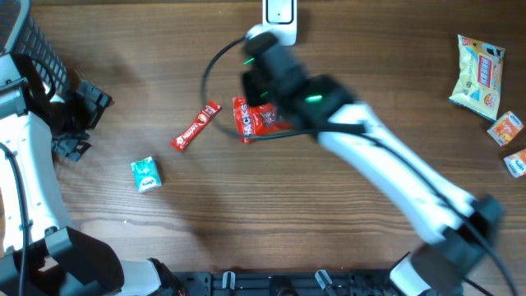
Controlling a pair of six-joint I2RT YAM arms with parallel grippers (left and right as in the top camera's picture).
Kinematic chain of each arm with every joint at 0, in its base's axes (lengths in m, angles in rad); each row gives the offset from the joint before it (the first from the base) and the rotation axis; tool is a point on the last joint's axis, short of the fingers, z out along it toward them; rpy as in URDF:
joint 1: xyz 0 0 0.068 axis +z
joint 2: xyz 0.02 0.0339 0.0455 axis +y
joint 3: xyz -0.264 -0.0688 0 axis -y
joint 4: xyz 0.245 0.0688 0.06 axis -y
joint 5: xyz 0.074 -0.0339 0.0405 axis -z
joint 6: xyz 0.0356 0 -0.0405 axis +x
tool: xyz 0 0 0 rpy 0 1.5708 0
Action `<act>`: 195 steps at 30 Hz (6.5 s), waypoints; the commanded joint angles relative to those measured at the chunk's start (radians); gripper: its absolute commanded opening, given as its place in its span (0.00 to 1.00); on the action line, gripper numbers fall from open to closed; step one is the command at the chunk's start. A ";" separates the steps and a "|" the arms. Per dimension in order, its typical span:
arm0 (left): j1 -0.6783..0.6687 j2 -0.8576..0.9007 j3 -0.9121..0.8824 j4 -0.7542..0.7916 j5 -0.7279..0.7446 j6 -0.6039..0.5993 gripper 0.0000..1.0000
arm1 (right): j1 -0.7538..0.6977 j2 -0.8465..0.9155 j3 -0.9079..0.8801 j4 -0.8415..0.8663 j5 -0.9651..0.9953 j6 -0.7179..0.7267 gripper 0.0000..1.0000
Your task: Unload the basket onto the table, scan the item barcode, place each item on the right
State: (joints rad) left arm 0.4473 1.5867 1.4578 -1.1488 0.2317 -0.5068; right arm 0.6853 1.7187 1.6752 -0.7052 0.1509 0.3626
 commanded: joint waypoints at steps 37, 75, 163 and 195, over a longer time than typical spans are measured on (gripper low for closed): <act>0.003 0.003 0.005 0.000 -0.013 0.004 1.00 | -0.179 0.431 -0.082 -0.040 -0.294 0.218 1.00; 0.003 0.003 0.005 0.000 -0.013 0.005 1.00 | -0.195 0.419 -0.128 -0.025 -0.419 0.002 1.00; 0.003 0.003 0.005 0.000 -0.013 0.004 1.00 | -0.236 0.238 -0.327 0.254 -0.912 0.234 0.04; 0.003 0.003 0.005 0.000 -0.013 0.004 1.00 | -0.330 0.315 -0.523 0.445 -1.035 0.321 1.00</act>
State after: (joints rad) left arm 0.4473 1.5867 1.4578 -1.1488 0.2317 -0.5068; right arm 0.4038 2.0647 1.1496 -0.1955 -0.9577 0.7048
